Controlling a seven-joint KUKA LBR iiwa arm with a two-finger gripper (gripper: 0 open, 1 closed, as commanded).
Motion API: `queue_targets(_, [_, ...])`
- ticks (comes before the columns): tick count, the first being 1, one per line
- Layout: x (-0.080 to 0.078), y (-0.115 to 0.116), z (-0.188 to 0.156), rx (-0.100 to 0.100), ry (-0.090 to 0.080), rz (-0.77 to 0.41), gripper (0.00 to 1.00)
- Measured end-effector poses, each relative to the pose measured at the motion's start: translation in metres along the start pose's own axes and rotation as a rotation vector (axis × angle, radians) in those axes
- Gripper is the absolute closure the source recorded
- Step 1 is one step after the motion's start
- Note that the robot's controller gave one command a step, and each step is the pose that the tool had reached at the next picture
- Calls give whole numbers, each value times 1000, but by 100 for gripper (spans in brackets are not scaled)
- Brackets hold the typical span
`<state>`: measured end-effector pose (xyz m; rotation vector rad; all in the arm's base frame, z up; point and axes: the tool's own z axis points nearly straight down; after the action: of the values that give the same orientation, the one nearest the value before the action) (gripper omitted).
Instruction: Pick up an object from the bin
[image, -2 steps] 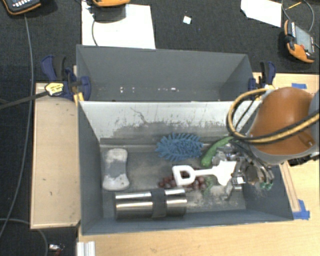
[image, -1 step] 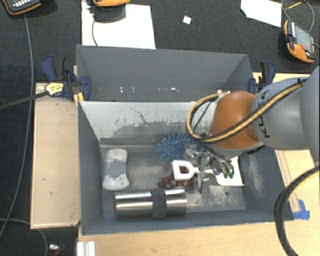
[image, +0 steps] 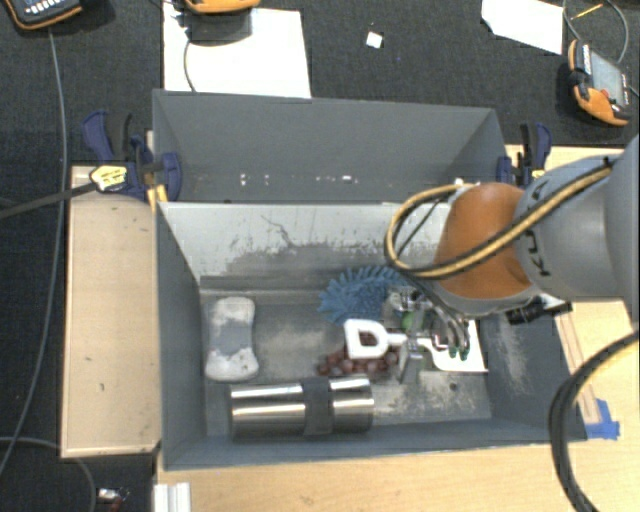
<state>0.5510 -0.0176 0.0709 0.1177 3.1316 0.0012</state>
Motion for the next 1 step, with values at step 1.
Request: queue_targets(1, [-26, 75, 1, 0, 14, -37, 0])
